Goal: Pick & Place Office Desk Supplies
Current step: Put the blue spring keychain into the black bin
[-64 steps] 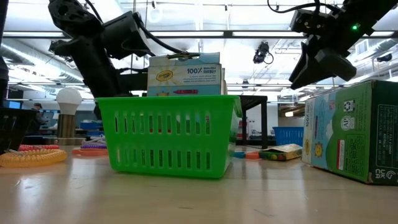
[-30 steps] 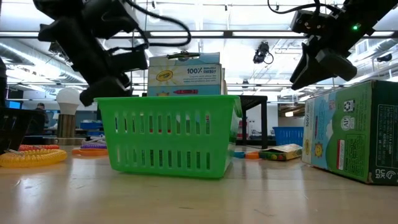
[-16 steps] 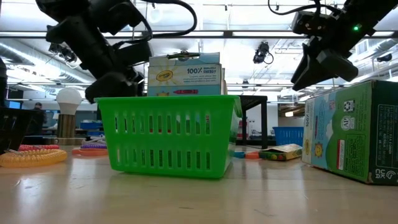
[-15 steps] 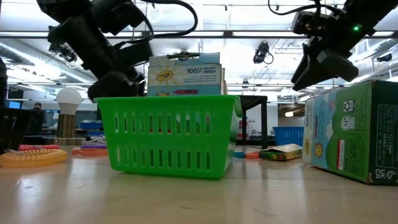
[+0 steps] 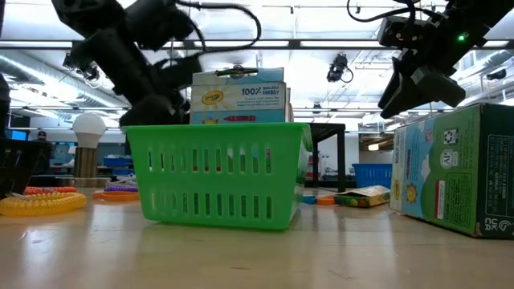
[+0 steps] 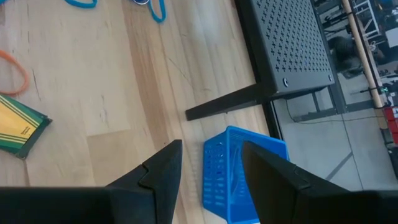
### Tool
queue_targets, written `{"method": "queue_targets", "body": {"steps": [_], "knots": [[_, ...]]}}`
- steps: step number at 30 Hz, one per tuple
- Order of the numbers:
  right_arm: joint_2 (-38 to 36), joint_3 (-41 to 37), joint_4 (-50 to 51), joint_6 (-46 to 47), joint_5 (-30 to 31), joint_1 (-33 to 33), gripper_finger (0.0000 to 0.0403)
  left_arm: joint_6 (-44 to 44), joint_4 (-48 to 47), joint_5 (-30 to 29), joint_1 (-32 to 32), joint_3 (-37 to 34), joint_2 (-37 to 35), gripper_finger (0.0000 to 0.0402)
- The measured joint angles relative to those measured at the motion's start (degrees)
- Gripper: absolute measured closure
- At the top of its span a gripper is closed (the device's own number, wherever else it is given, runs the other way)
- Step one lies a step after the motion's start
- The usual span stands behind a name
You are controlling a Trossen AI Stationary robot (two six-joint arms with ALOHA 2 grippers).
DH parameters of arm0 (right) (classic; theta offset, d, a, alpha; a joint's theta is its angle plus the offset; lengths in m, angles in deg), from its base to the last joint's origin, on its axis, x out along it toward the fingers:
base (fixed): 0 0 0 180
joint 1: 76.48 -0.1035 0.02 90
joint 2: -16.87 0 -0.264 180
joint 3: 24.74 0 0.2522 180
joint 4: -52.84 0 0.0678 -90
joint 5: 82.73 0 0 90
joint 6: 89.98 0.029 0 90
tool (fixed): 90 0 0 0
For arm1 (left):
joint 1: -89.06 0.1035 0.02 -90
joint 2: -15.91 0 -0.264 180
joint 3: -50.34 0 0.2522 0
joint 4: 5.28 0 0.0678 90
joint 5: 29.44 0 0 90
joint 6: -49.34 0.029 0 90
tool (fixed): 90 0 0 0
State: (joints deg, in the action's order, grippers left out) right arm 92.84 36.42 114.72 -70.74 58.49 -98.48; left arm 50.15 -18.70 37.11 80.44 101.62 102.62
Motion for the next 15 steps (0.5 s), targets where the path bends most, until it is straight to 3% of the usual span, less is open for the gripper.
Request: {"method": "queue_targets", "body": {"steps": [15], "knots": [[0.0, 0.0, 0.6, 1.1, 0.0, 0.0, 0.0227, 0.7, 3.2, -0.5, 1.2, 1.5, 9.5, 0.0129]]}}
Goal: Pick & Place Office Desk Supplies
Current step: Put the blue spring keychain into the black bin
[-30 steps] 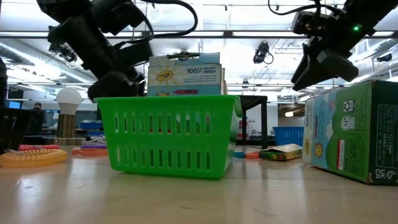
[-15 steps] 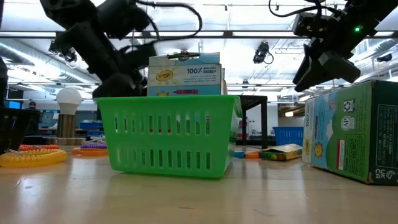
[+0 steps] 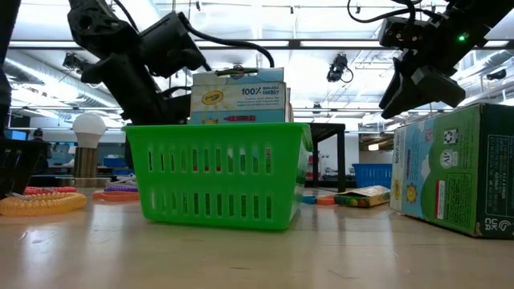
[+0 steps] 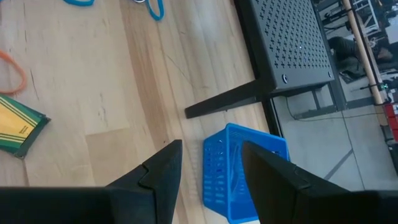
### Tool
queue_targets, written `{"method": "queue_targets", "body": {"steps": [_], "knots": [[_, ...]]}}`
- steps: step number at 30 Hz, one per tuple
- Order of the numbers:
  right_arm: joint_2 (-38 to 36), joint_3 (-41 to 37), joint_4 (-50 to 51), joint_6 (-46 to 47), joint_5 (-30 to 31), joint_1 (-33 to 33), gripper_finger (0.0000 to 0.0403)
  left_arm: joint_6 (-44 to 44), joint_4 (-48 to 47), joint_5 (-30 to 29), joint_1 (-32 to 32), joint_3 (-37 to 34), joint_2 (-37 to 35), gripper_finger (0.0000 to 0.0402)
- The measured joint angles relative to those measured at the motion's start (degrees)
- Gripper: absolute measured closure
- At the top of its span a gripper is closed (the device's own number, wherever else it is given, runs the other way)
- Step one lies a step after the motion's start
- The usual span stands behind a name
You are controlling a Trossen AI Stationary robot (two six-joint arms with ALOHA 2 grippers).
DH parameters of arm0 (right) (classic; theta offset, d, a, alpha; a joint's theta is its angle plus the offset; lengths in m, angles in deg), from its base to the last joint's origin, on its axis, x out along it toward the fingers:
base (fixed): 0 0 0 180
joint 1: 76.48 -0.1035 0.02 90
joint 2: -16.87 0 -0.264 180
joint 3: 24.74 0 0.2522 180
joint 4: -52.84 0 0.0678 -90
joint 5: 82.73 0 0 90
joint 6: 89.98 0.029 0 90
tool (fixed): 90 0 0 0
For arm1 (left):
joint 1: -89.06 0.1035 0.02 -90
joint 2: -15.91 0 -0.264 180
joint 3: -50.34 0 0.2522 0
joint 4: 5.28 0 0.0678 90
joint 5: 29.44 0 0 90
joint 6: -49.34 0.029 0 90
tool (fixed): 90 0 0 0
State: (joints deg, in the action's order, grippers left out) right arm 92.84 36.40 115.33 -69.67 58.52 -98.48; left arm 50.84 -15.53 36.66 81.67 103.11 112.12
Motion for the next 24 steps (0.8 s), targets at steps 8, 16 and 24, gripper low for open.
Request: {"method": "queue_targets", "body": {"steps": [8, 16, 24], "knots": [[0.0, 0.0, 0.5, 1.1, 0.0, 0.0, 0.0227, -0.6, 0.5, -4.0, -0.1, 1.9, 2.5, 0.015], [0.0, 0.0, 0.8, 1.3, 0.0, 0.0, 0.0227, -2.3, -0.5, -4.4, 0.0, 2.0, 2.6, 0.0228], [0.0, 0.0, 0.8, 1.5, 0.0, 0.0, 0.0227, -3.0, -2.3, -4.8, -0.1, 2.0, 2.6, 0.033]]}}
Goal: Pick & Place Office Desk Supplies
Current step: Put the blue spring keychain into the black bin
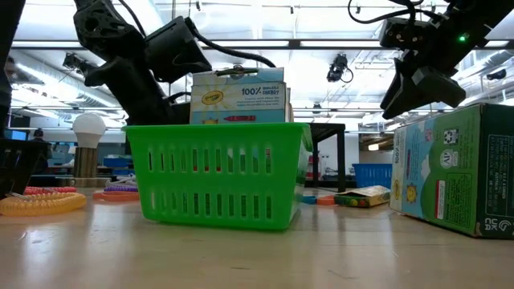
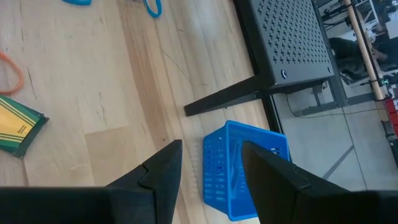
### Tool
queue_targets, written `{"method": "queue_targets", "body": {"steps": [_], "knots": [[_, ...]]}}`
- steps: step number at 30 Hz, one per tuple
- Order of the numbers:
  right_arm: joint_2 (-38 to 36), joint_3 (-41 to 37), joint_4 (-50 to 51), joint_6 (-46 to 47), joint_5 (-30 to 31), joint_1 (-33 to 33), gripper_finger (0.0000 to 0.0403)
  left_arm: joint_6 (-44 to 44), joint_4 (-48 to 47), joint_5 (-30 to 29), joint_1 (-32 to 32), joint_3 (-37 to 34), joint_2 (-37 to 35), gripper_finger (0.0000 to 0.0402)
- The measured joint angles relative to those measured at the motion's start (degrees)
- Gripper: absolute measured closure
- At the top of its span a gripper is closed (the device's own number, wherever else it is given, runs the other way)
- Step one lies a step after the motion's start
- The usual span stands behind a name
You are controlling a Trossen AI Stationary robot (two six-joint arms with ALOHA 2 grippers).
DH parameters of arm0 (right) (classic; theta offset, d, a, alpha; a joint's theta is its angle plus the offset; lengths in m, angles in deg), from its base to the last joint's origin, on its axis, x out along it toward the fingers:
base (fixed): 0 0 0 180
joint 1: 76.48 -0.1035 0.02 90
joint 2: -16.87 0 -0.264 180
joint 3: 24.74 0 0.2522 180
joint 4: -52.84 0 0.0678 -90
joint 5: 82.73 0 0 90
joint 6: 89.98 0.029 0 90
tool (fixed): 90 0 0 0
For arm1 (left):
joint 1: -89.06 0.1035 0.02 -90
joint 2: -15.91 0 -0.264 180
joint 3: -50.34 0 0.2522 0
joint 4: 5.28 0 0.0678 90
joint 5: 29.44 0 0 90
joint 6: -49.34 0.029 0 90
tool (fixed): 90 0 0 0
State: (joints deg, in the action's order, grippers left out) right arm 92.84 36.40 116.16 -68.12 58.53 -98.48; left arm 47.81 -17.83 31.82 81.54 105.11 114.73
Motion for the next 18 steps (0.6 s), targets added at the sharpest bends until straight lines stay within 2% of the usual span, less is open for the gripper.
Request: {"method": "queue_targets", "body": {"steps": [4, 18], "knots": [[0.0, 0.0, 0.0, 0.0, 0.0, 0.0, 0.0227, -0.3, -0.7, -0.8, -1.2, 0.0, 0.0, 0.0382], [0.0, 0.0, 0.0, -0.1, 0.0, 0.0, 0.0227, -5.0, -4.3, -5.5, -5.6, -0.1, -0.3, 0.0387]]}}
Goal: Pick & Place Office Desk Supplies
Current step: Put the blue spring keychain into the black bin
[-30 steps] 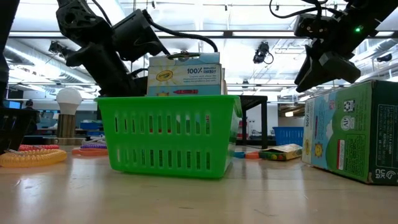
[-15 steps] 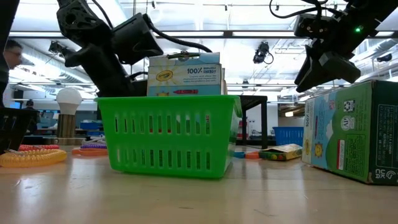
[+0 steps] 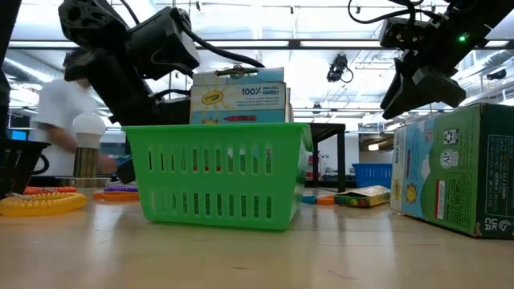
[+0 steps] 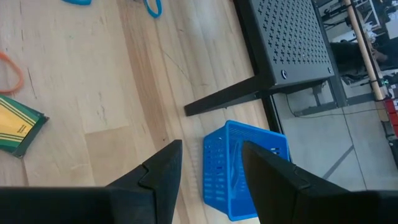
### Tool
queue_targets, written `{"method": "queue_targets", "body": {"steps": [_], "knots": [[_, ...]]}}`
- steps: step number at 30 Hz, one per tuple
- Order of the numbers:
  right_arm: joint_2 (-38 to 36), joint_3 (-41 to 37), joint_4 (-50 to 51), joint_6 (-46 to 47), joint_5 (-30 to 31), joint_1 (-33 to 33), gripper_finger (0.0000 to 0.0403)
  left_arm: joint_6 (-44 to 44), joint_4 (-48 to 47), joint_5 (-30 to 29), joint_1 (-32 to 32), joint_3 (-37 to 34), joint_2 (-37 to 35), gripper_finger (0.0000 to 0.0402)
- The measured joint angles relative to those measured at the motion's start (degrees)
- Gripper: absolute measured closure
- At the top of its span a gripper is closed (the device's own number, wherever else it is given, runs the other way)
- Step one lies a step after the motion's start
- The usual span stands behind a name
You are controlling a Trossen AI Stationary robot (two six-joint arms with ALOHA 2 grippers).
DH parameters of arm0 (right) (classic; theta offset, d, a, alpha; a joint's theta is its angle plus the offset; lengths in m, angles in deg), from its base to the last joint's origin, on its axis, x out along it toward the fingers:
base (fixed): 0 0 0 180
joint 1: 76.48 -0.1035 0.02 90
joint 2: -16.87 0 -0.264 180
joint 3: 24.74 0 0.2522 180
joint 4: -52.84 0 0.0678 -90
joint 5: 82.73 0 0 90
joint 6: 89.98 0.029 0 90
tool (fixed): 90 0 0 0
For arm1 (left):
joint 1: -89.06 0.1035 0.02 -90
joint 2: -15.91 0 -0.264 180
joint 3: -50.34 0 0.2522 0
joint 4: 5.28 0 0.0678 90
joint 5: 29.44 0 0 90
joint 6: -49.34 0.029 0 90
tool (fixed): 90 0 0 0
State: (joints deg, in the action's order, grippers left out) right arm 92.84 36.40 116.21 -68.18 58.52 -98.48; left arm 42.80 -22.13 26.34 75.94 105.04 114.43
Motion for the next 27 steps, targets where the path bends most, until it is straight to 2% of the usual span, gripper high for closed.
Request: {"method": "queue_targets", "body": {"steps": [3, 9, 12, 15, 19, 27], "knots": [[0.0, 0.0, 0.0, -0.2, 0.0, 0.0, 0.0227, -0.9, -0.6, -0.6, -0.8, 0.0, -1.0, 0.0383], [0.0, 0.0, 0.2, -0.2, 0.0, 0.0, 0.0227, -1.3, -1.5, 1.4, -1.3, 0.0, -2.3, 0.0336], [0.0, 0.0, 0.3, -0.2, 0.0, 0.0, 0.0227, -1.7, -2.0, 2.7, -1.3, 0.0, -2.3, 0.0329], [0.0, 0.0, 0.3, -0.2, 0.0, 0.0, 0.0227, -2.6, -2.2, 2.2, -1.3, 0.0, -2.3, 0.0343], [0.0, 0.0, 0.3, -0.2, 0.0, 0.0, 0.0227, -3.1, -3.0, -1.4, -2.3, 0.0, -2.3, 0.0387], [0.0, 0.0, 0.3, 0.0, 0.0, 0.0, 0.0227, -4.9, -3.4, -9.1, -5.3, 0.0, -2.3, 0.0396]]}}
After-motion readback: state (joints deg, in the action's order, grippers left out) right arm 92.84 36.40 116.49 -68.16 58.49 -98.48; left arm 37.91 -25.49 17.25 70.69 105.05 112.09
